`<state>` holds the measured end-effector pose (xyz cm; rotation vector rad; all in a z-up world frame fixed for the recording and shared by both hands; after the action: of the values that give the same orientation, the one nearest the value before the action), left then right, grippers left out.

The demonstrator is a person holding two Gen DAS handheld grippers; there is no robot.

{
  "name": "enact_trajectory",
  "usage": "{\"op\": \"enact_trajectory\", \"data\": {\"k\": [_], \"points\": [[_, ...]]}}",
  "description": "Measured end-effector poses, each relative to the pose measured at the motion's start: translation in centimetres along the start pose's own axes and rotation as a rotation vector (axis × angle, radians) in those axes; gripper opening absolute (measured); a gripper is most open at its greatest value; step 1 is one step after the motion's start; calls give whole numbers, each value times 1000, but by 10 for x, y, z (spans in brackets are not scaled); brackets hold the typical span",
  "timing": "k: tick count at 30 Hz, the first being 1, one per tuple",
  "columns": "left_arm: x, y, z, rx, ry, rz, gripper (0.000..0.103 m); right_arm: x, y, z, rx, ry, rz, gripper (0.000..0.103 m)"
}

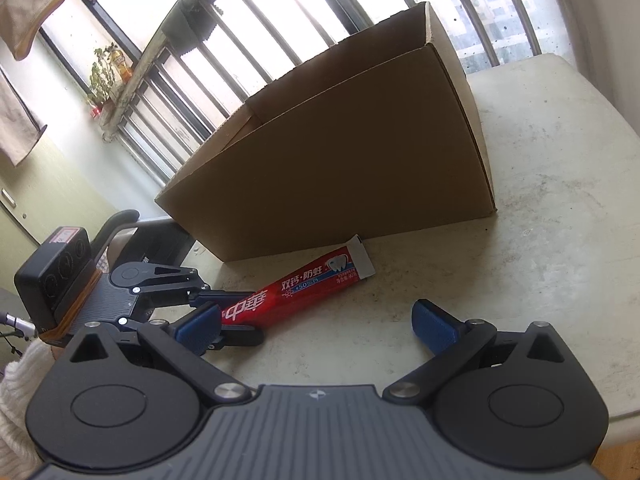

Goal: Organize objects
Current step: 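Close the left gripper on the toothpaste tube's cap end, then lift the toothpaste tube and carry it over the cardboard box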

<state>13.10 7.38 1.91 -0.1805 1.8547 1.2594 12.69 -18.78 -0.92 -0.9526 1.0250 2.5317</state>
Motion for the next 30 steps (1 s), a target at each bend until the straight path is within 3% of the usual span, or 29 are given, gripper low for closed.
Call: {"op": "enact_trajectory", "data": {"k": [5, 12, 16, 22, 28, 30], "points": [[-1, 0, -1, -6, 26, 13, 26, -2, -1, -4, -1, -37, 7, 103], [5, 3, 35, 166, 197, -14, 25, -7, -8, 0, 27, -36, 19, 103], [8, 2, 39, 193, 187, -24, 25, -9, -14, -1, 38, -91, 10, 103], [14, 0, 58, 282, 260, -41, 25, -15, -26, 0, 72, -179, -3, 101], [14, -4, 63, 327, 296, -61, 25, -10, -38, -2, -14, -301, 33, 80], [14, -3, 61, 320, 275, -64, 25, -7, -41, -5, -17, -355, 24, 66]]}}
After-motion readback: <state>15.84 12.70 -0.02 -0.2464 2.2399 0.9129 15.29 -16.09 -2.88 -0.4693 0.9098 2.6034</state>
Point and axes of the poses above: each gripper's, at about its wrist camera, not at the fingertips, and y roughly against the way its jaws point, z to its left, x to its underside, the point moved 1 cm from there along -y, roughly the way its jaws point, and after that the axes turned 5 degrees about y, right-handed, at the moved point
